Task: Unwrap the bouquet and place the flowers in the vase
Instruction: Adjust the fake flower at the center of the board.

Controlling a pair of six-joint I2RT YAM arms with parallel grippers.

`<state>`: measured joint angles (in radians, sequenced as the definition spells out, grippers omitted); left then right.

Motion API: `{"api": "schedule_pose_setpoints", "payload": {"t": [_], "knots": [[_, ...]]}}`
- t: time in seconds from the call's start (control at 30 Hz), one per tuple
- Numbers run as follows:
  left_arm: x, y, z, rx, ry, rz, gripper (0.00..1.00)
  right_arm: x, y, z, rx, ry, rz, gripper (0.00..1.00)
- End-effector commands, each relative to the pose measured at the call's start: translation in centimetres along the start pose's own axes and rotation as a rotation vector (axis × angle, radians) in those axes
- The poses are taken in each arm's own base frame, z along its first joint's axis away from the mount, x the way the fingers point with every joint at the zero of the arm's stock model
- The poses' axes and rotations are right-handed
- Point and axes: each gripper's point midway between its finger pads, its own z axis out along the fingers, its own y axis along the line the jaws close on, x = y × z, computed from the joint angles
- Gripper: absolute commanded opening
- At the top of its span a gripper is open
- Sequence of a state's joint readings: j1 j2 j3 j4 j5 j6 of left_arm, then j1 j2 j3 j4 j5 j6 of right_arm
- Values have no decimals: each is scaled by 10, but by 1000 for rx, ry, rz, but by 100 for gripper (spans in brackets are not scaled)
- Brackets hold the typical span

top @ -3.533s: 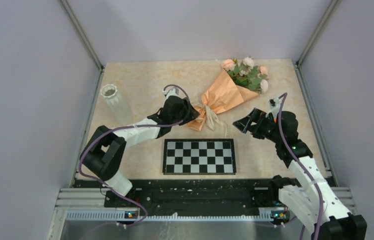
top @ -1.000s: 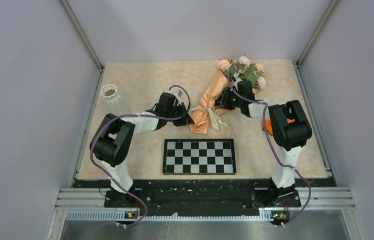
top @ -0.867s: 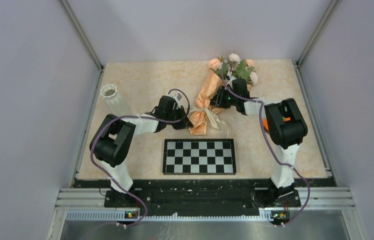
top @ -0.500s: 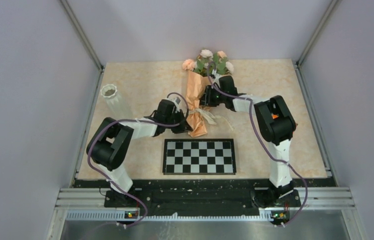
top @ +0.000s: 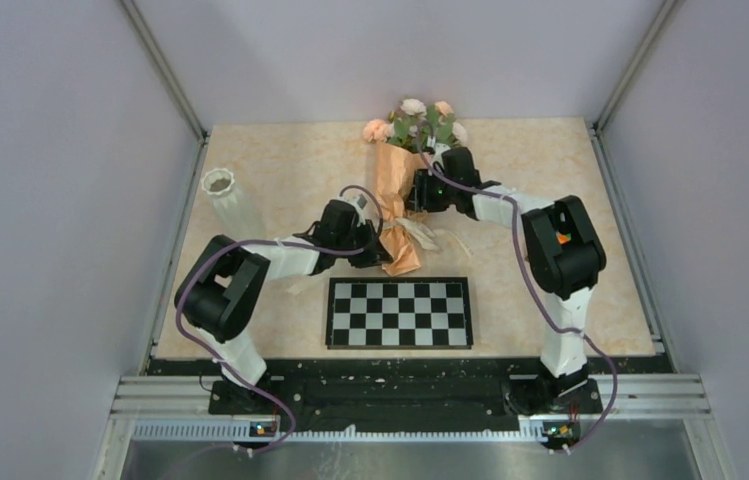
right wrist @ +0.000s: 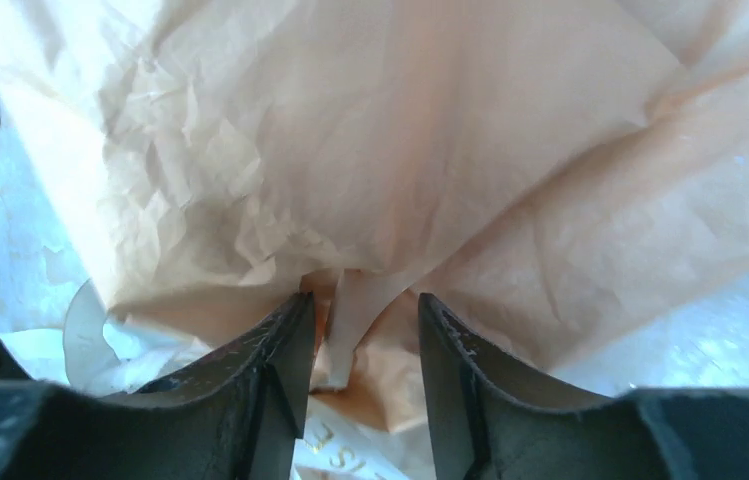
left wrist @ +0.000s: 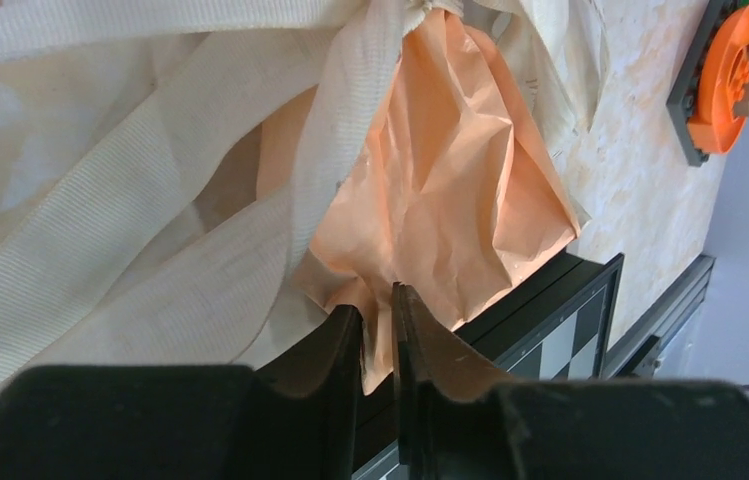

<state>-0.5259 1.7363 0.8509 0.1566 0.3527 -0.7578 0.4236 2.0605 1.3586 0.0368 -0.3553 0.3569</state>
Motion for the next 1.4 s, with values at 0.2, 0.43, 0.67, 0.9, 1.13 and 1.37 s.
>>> {"api": "schedule_pose_setpoints", "payload": {"t": [0.2,0.43,0.67,0.9,1.13,1.37], "knots": [[-37,-38,-37,37,-132,97,51,-32,18,-74,89,-94,-120,61],[-49,-45,-64,11,-192,154,74,-23,23,-112,113,-103,-146,70],[-47,-21,-88,-65,-204,149,90,-7,32,-148,115,-108,-114,71],[-35,16,-99,-127,-208,95,94,21,42,-165,59,-142,56,71],[-26,42,-99,-163,-204,42,94,55,39,-158,23,-114,131,71],[-30,57,-94,-182,-196,6,86,75,32,-144,28,-85,143,70]]}}
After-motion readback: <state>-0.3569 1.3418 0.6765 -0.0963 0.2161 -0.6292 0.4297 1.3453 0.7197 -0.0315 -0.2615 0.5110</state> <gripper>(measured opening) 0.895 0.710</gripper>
